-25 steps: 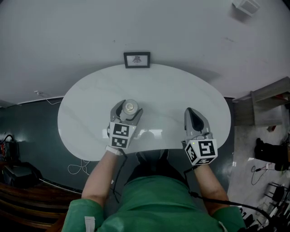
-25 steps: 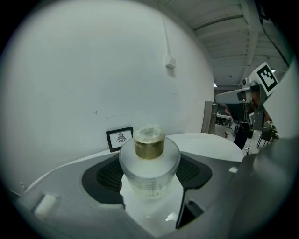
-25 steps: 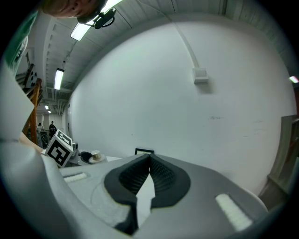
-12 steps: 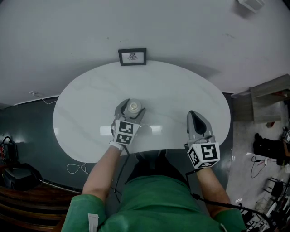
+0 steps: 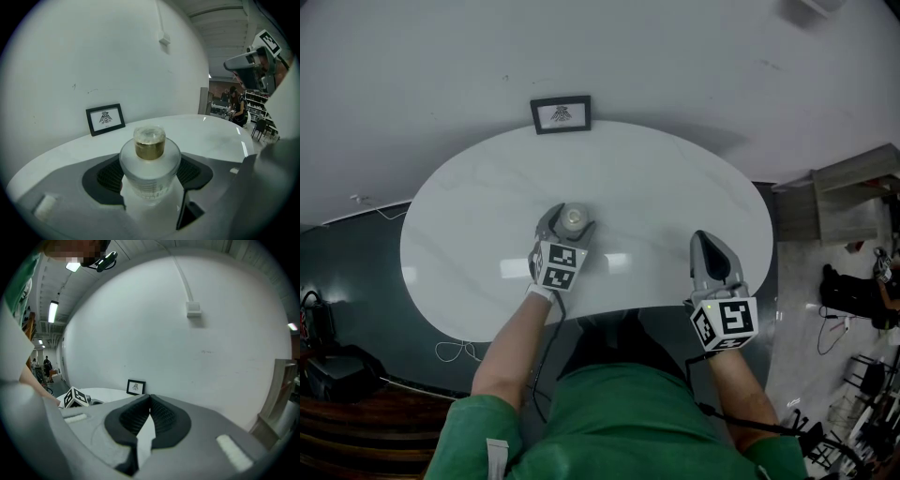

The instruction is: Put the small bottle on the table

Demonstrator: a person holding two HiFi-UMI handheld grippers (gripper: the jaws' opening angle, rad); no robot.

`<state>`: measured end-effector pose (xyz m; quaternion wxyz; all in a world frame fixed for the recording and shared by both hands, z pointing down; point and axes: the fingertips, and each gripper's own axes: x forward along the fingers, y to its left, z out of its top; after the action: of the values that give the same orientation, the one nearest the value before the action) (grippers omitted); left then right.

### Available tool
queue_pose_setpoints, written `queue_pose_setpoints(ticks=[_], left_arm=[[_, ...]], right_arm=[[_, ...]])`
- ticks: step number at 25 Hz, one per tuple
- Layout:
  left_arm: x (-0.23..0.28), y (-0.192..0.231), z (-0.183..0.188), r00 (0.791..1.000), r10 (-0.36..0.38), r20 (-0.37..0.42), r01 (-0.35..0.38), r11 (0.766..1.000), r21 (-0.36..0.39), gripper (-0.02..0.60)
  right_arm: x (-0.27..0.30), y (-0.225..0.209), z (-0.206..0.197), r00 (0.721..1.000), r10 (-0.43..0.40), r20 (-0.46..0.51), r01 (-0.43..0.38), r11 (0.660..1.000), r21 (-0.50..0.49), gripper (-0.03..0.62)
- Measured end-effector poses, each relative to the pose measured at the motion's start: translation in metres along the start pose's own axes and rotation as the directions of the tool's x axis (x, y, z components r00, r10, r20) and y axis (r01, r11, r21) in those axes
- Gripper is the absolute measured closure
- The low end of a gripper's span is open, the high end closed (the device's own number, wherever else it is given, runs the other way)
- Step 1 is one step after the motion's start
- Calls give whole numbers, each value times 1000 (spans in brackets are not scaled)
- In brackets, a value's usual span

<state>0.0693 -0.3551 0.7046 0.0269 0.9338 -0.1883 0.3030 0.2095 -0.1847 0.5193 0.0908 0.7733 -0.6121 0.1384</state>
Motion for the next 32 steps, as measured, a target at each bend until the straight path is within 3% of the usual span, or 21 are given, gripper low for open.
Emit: queue_pose_setpoints(ticks=[12, 18, 26, 32], left_arm=[[11, 2, -14, 1000, 8, -11, -8, 1000, -10, 238], [12, -1, -13, 999, -27, -20, 27, 1000, 10, 236], [-7, 2, -3, 999, -14, 43, 16, 999, -31, 218], [-50, 9, 17, 994, 13, 109, -7, 999, -53, 219]], right_arm=[[8, 7, -10, 999, 21, -43, -22, 1000, -10, 592], [10, 12, -8, 999, 33, -42, -33, 999, -12, 592], [15, 15, -3, 999, 45, -23, -45, 999, -6, 592], [18, 8, 2, 999, 45, -8, -45, 999, -6, 592]])
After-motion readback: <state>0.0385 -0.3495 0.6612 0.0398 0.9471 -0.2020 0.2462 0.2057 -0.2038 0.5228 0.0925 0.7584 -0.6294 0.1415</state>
